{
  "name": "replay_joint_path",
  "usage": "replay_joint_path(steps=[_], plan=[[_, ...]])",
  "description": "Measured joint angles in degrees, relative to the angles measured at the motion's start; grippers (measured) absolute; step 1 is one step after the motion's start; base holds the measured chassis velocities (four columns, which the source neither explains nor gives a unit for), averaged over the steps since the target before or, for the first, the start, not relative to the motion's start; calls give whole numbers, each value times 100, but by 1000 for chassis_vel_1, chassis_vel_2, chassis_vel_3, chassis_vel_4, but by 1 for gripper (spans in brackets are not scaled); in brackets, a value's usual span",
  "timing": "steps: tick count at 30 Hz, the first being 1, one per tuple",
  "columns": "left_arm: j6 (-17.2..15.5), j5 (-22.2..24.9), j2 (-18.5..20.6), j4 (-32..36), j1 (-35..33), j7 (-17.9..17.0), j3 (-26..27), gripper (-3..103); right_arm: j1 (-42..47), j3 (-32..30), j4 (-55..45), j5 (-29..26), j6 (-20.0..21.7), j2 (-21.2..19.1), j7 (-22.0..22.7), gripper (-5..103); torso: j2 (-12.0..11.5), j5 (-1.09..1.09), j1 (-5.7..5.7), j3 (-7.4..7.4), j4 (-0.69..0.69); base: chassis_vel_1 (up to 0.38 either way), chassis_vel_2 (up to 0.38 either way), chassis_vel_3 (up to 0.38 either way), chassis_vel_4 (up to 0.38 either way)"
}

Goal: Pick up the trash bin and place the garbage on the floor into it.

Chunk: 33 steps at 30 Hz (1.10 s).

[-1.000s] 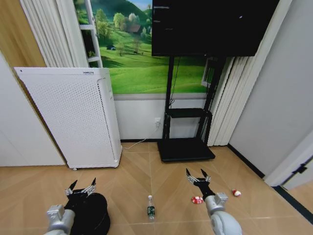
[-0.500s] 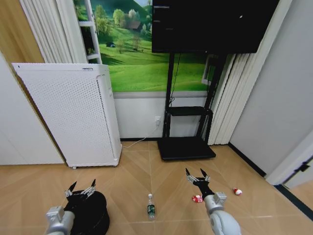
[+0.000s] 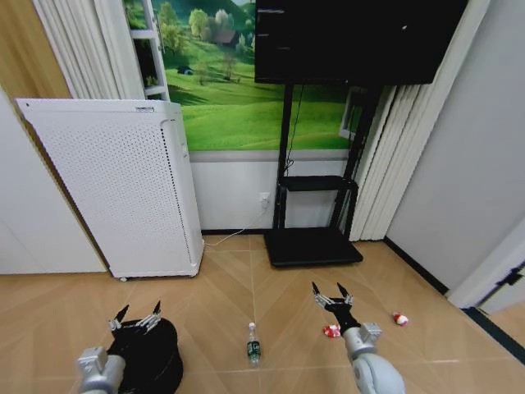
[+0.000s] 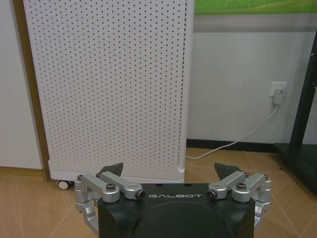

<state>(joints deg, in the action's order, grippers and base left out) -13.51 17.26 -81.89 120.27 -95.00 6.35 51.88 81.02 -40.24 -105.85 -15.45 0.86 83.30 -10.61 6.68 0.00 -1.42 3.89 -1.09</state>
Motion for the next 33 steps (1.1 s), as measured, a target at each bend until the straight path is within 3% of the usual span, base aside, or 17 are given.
replay_joint_path(steps=[8, 21, 27, 33], plan=[[-310, 9, -202, 41, -217, -373, 37, 100, 12, -6, 55, -1, -48, -1, -2, 100, -144, 0, 21, -122, 0, 0, 0, 0, 0], [-589, 69, -369, -86, -456, -666, 79, 100, 70, -99, 107, 48, -131, 86, -2, 100, -137, 0, 18, -121, -1, 0, 0, 0, 0], [-606, 19, -427, -240, -829, -688, 179, 100, 71, -117, 151, 88, -154, 114, 20, 100, -124, 0, 15, -110, 0, 0, 0, 0, 0], [-347, 142, -475, -416, -1204, -571, 377, 100, 56, -105, 190, 128, -159, 132, 28, 100, -114, 0, 13, -102, 1, 0, 0, 0, 0]])
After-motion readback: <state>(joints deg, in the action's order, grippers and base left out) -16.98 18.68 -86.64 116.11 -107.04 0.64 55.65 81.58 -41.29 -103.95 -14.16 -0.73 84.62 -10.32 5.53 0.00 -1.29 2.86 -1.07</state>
